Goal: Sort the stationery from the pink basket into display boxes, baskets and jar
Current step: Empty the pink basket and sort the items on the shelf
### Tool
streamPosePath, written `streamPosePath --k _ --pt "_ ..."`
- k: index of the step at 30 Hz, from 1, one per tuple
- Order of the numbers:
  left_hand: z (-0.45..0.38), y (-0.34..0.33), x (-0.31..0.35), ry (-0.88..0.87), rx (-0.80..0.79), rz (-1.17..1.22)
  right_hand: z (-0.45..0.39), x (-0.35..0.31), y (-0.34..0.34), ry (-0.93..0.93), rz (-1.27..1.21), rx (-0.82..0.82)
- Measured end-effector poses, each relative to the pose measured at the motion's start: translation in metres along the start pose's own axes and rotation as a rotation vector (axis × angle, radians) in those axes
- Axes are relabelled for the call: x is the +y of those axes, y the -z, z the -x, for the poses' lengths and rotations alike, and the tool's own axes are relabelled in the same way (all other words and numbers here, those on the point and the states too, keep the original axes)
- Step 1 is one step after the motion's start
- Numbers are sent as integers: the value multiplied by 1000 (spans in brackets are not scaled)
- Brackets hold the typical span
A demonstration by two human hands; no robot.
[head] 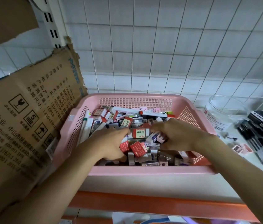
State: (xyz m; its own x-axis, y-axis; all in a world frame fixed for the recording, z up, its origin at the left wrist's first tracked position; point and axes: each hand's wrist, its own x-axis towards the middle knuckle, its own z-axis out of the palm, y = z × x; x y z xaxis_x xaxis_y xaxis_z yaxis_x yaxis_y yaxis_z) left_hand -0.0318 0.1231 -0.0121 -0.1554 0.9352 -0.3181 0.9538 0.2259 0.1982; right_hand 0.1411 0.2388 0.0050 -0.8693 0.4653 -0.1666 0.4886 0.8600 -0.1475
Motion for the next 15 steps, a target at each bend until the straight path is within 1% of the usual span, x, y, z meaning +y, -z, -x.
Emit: streamPosePath --k 2,4,8,12,15 --pt "1 2 0 -12 84 8 3 1 4 7 36 56" --pt "3 5 0 -11 148 29 5 3 5 12 45 69" --pt "4 7 -2 3 279 148 7 6 3 4 42 102" --pt "7 7 -5 18 406 246 9 10 2 -18 -63 146" --pt "10 2 -3 57 444 262 14 12 2 -16 -135 175"
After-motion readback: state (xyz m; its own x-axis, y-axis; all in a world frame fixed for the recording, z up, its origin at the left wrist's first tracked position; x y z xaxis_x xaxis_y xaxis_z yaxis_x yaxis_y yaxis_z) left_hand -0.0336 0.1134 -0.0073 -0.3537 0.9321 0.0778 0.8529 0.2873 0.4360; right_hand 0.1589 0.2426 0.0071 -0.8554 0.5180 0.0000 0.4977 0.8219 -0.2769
